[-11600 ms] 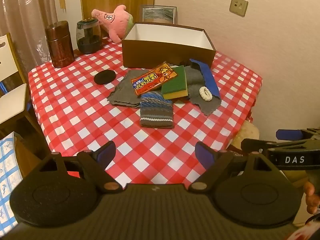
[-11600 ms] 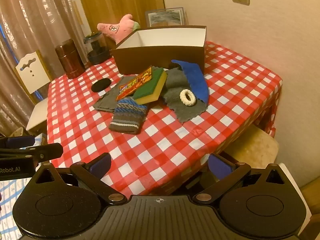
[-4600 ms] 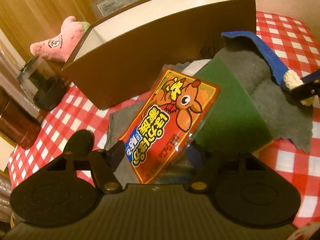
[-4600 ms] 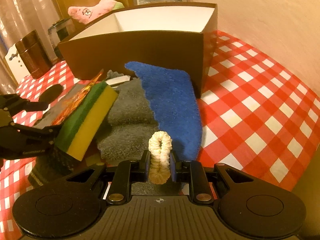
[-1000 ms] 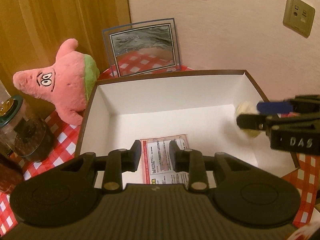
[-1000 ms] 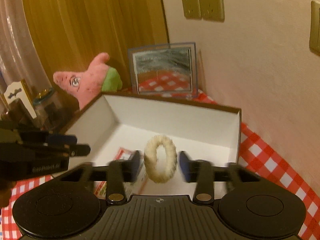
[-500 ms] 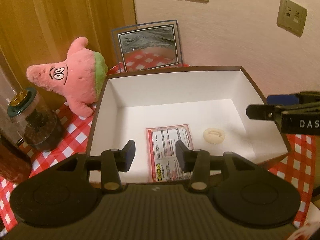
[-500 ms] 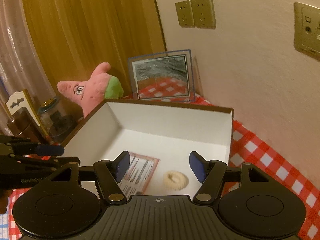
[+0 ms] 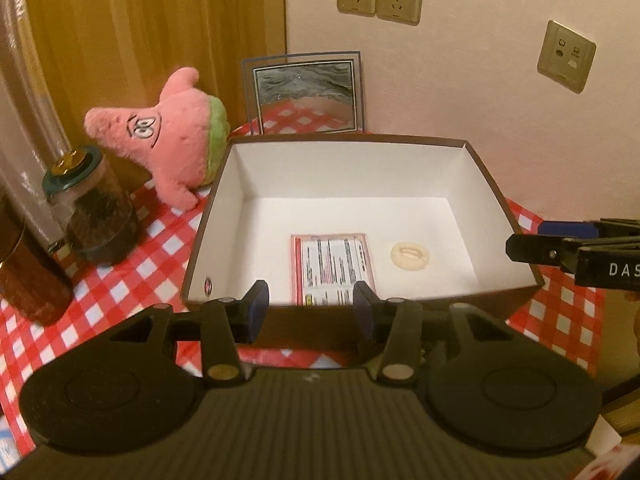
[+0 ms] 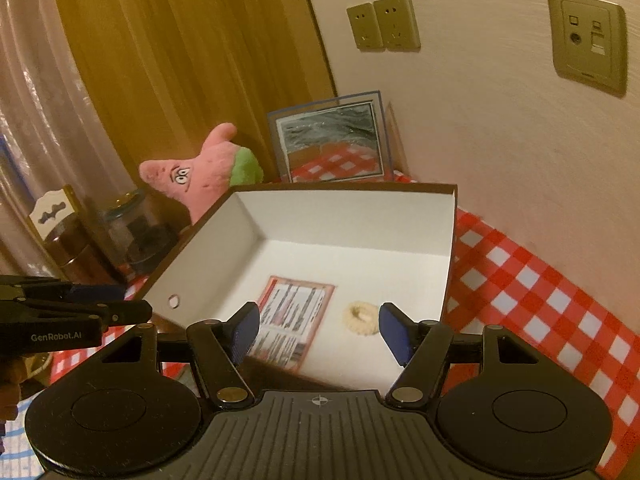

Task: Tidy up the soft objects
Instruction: 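Withdraw both tools from the box back toward the pile, then grasp the green-yellow sponge with the right gripper while the left grasps the beige stocking, then carry the stocking and sponge over the box, open the left gripper, then lower the sponge into the box and open the right gripper, then move both tools down to the grey and blue cloths beside the box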

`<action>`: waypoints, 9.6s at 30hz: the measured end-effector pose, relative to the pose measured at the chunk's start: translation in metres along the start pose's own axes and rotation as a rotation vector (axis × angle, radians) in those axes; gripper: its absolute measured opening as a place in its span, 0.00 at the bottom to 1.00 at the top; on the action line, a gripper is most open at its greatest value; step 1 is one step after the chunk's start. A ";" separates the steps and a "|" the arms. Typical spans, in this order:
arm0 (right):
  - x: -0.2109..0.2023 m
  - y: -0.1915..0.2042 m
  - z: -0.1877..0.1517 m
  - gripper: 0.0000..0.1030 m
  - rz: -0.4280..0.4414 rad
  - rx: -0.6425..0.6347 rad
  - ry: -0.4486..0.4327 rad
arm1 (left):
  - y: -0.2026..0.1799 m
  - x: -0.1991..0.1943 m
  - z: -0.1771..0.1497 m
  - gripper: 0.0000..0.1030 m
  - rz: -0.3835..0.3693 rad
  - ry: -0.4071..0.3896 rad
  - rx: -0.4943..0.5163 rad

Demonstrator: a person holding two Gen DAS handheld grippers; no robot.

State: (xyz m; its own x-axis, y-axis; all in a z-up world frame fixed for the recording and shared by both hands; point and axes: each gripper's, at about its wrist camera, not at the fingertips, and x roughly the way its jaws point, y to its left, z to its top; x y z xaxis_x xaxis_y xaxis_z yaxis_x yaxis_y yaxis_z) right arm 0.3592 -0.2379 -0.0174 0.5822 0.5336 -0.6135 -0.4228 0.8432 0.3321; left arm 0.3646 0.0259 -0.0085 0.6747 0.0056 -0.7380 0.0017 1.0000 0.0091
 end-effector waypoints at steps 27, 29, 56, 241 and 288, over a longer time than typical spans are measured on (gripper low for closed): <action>-0.035 0.032 -0.083 0.64 0.131 0.053 0.184 | 0.010 -0.062 -0.100 0.42 0.017 0.074 -0.115; -0.035 0.033 -0.087 0.64 0.146 0.061 0.191 | 0.009 -0.062 -0.105 0.42 0.018 0.080 -0.117; 0.023 0.045 -0.131 0.64 0.169 0.099 0.320 | 0.018 -0.029 -0.155 0.42 0.042 0.185 -0.159; 0.031 -0.010 0.022 0.70 -0.172 -0.151 0.094 | 0.021 0.039 0.025 0.39 -0.012 -0.015 0.103; 0.001 -0.003 -0.113 0.78 -0.111 -0.075 0.259 | -0.037 0.021 -0.118 0.39 -0.031 0.099 0.295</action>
State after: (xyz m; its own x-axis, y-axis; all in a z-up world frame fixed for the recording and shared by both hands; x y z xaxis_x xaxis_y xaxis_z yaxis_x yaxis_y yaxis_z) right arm 0.2831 -0.2476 -0.0999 0.4354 0.3957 -0.8086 -0.4223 0.8830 0.2047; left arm 0.2917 -0.0096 -0.1035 0.5961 -0.0097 -0.8029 0.2450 0.9545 0.1703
